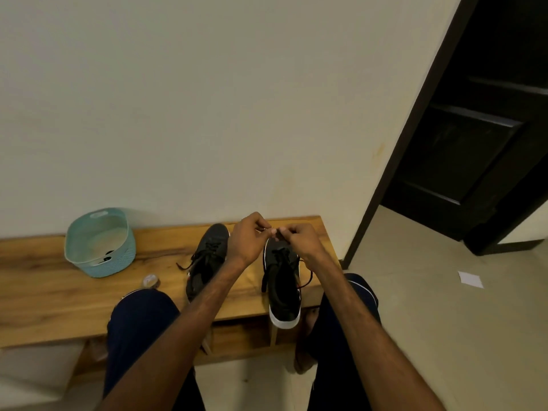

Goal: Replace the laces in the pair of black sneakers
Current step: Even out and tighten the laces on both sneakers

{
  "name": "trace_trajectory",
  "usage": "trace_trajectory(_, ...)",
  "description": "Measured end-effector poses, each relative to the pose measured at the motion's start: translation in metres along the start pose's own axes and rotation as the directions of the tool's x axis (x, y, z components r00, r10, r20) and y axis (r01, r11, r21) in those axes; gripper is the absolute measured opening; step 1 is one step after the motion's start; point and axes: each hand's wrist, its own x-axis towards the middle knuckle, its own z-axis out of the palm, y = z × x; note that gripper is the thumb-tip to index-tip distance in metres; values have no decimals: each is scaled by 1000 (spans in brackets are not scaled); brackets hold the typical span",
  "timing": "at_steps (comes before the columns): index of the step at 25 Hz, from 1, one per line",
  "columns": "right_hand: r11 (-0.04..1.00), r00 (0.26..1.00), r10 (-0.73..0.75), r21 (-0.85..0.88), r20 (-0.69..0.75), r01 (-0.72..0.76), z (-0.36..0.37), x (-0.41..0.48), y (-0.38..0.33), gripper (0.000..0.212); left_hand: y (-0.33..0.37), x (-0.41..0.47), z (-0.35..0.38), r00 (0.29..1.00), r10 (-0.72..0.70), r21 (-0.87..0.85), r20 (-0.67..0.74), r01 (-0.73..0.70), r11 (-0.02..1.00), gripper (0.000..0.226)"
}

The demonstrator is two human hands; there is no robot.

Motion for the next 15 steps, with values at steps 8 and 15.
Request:
trace_trajectory(8, 999, 1000, -29, -46, -12, 28, -10, 2, 21, 12, -14, 4, 18, 1000, 13, 37, -26, -12, 999, 14)
trace_trajectory(15, 975, 978, -206, 95, 42, 202, -16, -4, 29, 21, -30, 6, 30, 993, -116, -126, -11, 114, 986, 18)
